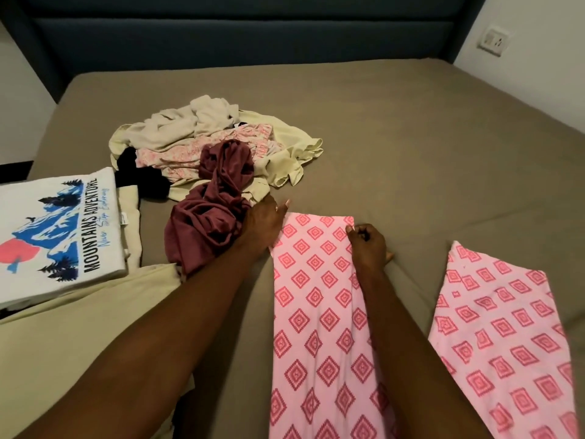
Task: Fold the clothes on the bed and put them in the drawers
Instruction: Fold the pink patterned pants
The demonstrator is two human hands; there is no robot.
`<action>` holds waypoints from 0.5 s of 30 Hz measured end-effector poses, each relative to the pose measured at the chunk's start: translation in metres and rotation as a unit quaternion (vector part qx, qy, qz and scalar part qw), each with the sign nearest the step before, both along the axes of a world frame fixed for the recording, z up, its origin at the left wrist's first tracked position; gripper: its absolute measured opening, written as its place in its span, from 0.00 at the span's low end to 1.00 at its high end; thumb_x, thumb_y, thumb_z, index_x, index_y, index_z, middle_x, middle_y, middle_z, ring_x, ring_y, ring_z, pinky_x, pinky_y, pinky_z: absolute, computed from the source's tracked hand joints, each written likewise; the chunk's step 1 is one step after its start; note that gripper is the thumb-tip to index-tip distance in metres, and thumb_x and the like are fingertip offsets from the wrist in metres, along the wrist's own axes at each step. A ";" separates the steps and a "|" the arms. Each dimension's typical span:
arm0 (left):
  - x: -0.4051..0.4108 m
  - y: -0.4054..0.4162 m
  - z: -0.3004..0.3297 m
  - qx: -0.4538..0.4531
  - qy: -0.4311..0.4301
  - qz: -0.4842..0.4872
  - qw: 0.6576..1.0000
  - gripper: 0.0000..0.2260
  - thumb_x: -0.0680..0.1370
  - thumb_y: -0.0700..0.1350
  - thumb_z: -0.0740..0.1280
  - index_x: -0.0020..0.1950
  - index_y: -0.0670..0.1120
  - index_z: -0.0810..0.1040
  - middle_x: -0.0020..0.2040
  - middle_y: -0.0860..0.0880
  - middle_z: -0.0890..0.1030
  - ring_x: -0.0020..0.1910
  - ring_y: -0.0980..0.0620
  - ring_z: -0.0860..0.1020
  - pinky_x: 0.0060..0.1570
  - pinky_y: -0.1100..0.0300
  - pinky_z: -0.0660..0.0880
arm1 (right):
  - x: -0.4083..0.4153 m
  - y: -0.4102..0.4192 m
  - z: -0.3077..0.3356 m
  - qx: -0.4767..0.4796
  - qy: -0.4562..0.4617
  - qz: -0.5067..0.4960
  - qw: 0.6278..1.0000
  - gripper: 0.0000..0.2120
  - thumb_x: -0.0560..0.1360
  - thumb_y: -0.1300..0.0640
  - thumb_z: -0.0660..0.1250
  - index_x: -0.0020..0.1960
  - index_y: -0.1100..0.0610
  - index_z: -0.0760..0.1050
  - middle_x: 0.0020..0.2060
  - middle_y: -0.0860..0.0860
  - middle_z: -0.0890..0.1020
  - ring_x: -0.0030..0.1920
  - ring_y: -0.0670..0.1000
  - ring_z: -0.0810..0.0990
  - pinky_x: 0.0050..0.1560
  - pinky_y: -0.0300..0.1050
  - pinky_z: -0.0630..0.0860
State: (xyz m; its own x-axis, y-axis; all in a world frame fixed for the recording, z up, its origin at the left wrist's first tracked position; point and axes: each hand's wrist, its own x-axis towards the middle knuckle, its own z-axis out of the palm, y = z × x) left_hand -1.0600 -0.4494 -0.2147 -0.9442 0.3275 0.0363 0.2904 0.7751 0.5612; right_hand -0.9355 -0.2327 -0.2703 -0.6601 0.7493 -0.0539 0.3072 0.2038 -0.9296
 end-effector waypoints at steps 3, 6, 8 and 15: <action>0.046 -0.018 0.000 0.131 -0.055 0.064 0.988 0.28 0.84 0.61 0.59 0.75 0.41 0.67 0.70 0.39 0.74 0.70 0.39 0.72 0.67 0.48 0.68 | 0.023 -0.005 0.037 -0.157 0.062 0.022 0.985 0.03 0.79 0.59 0.69 0.48 0.55 0.82 0.38 0.49 0.85 0.38 0.48 0.79 0.49 0.47 0.77; 0.120 -0.050 0.002 0.242 -0.100 0.054 0.964 0.34 0.81 0.65 0.60 0.83 0.54 0.53 0.82 0.47 0.59 0.79 0.45 0.61 0.76 0.44 0.63 | 0.051 0.002 0.071 -0.237 0.092 0.041 0.966 0.06 0.81 0.62 0.65 0.56 0.59 0.80 0.49 0.53 0.86 0.44 0.48 0.84 0.48 0.42 0.76; 0.177 -0.080 0.004 0.253 -0.091 -0.006 0.963 0.34 0.81 0.66 0.62 0.83 0.61 0.51 0.83 0.53 0.54 0.80 0.52 0.56 0.77 0.45 0.60 | 0.071 -0.016 0.093 -0.237 0.059 0.081 0.966 0.09 0.83 0.58 0.64 0.61 0.58 0.78 0.51 0.52 0.85 0.50 0.51 0.84 0.49 0.42 0.76; 0.303 -0.152 -0.025 0.135 -0.005 -0.132 0.982 0.25 0.83 0.61 0.61 0.80 0.58 0.65 0.83 0.49 0.54 0.81 0.55 0.53 0.76 0.53 0.60 | 0.203 -0.121 0.067 0.261 -0.164 0.192 0.932 0.30 0.84 0.38 0.52 0.82 0.51 0.59 0.81 0.52 0.61 0.80 0.54 0.59 0.79 0.54 0.53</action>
